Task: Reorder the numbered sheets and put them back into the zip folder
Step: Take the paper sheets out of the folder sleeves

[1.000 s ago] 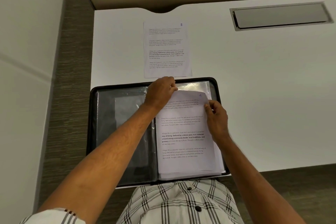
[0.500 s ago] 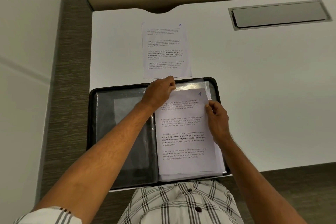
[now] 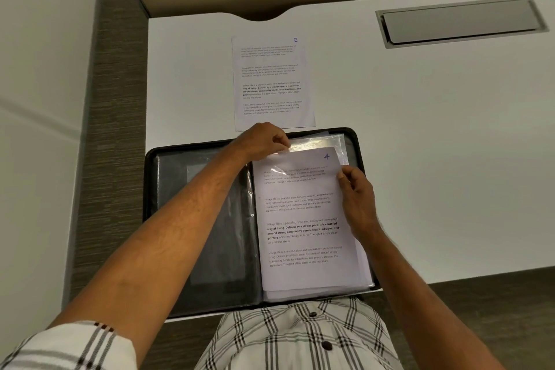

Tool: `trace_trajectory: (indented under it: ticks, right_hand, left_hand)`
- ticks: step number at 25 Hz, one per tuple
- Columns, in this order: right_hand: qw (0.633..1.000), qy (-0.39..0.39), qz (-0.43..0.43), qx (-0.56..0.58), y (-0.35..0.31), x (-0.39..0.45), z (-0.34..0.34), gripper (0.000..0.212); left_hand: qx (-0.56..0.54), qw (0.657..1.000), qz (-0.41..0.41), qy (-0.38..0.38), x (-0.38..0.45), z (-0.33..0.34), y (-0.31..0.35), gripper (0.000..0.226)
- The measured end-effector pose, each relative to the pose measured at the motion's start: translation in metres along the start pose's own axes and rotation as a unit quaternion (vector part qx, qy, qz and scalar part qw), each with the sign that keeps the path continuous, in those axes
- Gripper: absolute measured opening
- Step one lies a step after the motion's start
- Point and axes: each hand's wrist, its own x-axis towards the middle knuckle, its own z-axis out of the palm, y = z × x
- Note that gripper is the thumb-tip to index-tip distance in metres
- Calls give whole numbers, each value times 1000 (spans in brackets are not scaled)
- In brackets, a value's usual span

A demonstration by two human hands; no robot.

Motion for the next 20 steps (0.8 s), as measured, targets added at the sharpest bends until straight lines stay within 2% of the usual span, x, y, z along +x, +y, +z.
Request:
trace_trajectory:
  ticks: [3,5,8,11,13,16,18,20]
  right_hand:
    - [1000,-7,-8,17,-1,-2,-1,18]
    - [999,-13,-19,23,-1,-4,-1,18]
    - [999,-10,-19,30,4,-2,-3,20]
    - [1000,-13,16,22,10,2,-6,16]
    - [999,-28,37,12,13,5,-7,14]
    - [998,-33,60,-12,17,10,-6,13]
    - [997,-32,64,-17,19,12,-5,14]
    - [997,-31,67,-11,20,12,-5,14]
  left_hand:
    - [21,999,0,-49,6,1,1,14]
    - [46,998,3,-41,9,5,2,7]
    - [78,997,9,27,14,3,5,6]
    - [77,985,-2,156,22,-18,12,5]
    - [4,974,-27,225,30,-38,18,6]
    - [-134,950,-34,281,40,-67,18,10]
    - [-205,941,-10,270,42,-74,12,7]
    - [-301,923,-25,237,41,-69,1,28]
